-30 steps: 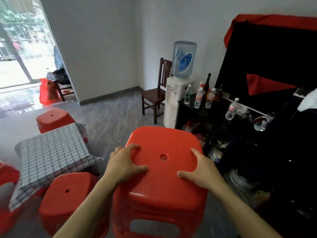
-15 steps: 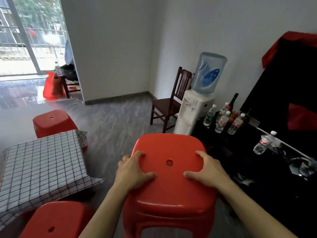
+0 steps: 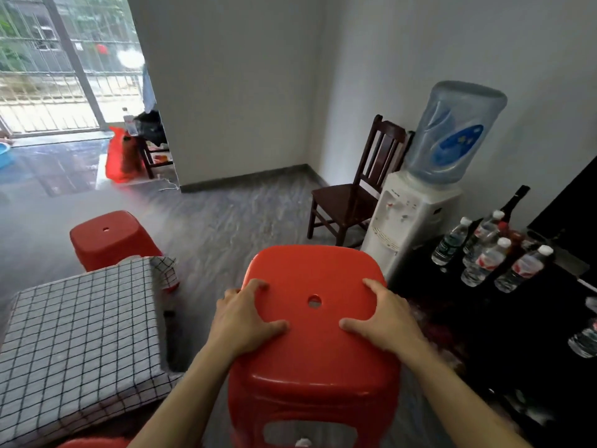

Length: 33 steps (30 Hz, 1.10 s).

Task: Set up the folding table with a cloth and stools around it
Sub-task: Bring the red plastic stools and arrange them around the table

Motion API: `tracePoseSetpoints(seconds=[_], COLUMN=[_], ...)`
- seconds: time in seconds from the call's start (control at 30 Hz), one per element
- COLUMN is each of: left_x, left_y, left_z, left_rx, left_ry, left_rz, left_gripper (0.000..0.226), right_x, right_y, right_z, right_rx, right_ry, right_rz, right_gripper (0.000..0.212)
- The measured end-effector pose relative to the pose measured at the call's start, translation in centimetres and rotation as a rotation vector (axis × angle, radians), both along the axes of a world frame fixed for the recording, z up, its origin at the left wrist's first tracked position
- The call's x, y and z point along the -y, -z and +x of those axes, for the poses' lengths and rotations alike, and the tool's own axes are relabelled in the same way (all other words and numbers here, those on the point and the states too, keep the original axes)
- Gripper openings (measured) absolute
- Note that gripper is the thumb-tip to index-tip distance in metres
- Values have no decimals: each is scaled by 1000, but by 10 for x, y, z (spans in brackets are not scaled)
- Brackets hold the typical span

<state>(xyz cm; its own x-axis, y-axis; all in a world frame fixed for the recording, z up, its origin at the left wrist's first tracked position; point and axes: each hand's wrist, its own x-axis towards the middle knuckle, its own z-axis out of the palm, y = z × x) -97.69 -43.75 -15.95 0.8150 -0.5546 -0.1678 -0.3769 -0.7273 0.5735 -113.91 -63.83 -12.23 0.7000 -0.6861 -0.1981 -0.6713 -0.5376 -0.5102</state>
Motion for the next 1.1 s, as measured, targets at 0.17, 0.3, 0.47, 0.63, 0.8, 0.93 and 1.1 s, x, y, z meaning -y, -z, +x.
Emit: tracePoseSetpoints(seconds=[0.17, 0.3, 0.47, 0.63, 0.8, 0.93, 1.1], left_x=[41, 53, 47, 37, 23, 16, 16], left_y=[0, 1, 25, 65, 107, 143, 190], left_z=[68, 117, 180, 247, 294, 319, 340], left_rx=[-3, 7, -31, -85, -168, -194, -233], left_ry=[-101, -215, -381, -485, -595, -708, -839], left_rz=[40, 21, -1, -17, -49, -57, -65], left_gripper=[92, 87, 88, 90, 89, 88, 83], right_x=[61, 90, 100, 93, 83, 73, 68], right_y=[14, 19, 35, 63, 94, 132, 186], right_z=[90, 169, 272, 373, 452, 500, 551], right_rx=[13, -3, -14, -15, -58, -76, -85], right_ry=[-95, -199, -335, -420, -526, -596, -685], right_rz=[53, 61, 65, 39, 39, 34, 46], right_gripper=[107, 108, 105, 101, 99, 99, 91])
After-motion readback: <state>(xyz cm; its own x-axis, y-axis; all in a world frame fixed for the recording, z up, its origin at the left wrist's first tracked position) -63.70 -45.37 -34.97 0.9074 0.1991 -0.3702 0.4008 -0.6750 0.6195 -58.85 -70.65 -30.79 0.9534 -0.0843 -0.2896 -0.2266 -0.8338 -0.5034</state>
